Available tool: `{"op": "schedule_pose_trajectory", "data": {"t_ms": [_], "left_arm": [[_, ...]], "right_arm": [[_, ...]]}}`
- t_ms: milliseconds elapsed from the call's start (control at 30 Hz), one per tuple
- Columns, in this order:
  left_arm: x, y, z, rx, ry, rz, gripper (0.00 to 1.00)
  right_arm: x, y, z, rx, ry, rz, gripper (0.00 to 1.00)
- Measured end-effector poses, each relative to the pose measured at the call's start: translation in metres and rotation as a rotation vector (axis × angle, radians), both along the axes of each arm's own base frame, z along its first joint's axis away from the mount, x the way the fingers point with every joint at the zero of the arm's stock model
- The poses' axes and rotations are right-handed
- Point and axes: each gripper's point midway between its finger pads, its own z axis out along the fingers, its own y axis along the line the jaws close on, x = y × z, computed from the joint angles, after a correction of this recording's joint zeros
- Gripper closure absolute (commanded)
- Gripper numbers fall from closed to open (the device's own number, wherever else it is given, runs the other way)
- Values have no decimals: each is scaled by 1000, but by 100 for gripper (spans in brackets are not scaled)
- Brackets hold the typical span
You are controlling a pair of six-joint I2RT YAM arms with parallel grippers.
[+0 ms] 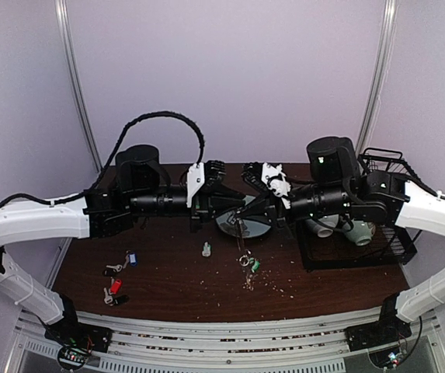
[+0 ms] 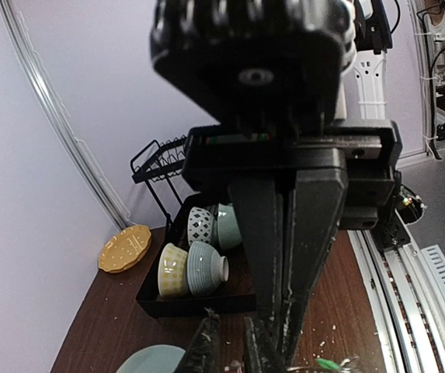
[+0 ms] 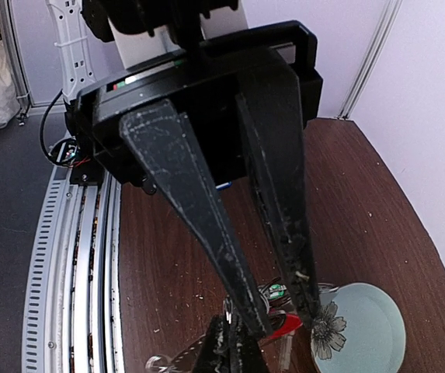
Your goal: Put the keys on the keyring
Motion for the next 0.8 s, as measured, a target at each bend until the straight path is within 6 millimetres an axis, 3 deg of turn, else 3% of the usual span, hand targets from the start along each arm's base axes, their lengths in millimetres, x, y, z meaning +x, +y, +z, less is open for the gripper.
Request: {"op": "schedule_pose_trajectory", "data": {"t_ms": [567,800], "left_arm": [[-6,5,-26,27,73,-30,86],[-2,8,-20,-4,66,-24,75]], "right_arm": [[-6,-12,10,67,-29,-14,100],[-3,-15,11,134,-21,-40,100]]}}
